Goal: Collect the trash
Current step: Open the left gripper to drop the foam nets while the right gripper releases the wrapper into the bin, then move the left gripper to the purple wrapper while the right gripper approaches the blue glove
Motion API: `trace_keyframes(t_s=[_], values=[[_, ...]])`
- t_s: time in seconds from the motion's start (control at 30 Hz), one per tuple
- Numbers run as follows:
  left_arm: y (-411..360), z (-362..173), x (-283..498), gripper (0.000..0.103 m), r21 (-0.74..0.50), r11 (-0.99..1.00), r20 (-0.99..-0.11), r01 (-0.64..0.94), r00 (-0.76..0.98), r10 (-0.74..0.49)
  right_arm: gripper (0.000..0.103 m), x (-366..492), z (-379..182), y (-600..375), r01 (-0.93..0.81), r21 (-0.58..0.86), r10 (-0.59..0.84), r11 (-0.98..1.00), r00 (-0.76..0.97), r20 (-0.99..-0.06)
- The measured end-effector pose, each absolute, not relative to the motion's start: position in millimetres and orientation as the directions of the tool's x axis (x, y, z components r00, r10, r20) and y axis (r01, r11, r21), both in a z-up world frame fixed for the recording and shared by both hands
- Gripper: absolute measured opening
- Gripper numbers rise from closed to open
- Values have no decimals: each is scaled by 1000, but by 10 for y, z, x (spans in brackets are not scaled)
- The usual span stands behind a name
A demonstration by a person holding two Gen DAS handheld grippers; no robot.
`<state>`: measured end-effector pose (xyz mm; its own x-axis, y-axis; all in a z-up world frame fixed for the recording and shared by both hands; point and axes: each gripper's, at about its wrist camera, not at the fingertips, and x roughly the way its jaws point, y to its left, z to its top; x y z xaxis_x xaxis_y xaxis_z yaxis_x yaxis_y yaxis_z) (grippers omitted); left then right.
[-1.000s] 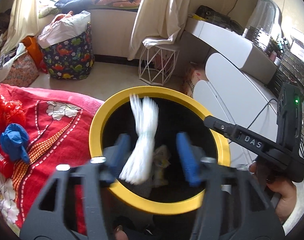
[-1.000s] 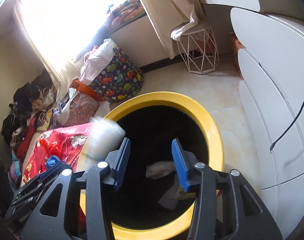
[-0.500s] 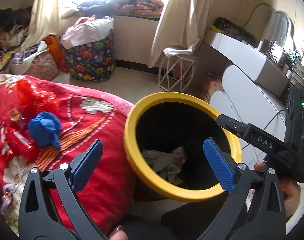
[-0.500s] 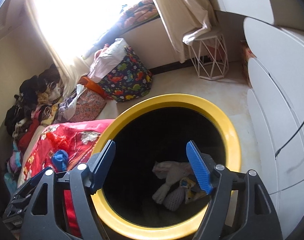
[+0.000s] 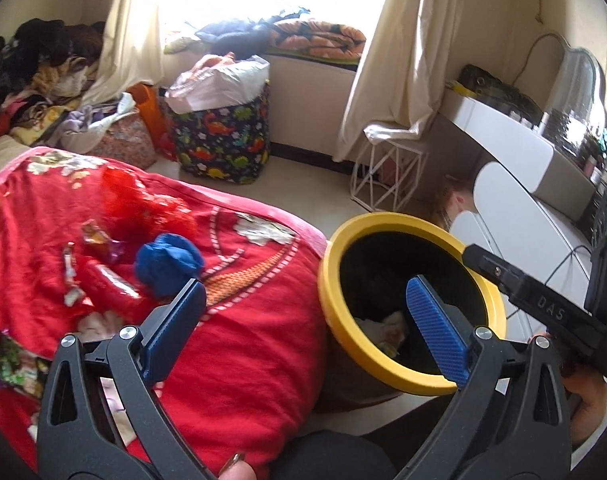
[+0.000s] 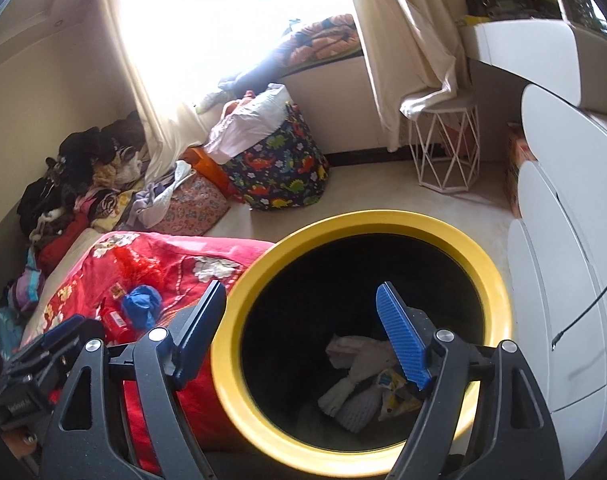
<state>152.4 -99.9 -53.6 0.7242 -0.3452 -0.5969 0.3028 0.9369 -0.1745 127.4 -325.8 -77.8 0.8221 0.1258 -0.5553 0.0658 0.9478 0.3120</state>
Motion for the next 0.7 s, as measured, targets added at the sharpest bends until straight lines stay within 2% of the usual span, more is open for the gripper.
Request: trace_keyframes(t_s=[0.7], values=[[-151,-380,1394,92,-163,977,-564,139,799,-208,78,1251,-677,-2495,-88,256,219,963,811,-543]])
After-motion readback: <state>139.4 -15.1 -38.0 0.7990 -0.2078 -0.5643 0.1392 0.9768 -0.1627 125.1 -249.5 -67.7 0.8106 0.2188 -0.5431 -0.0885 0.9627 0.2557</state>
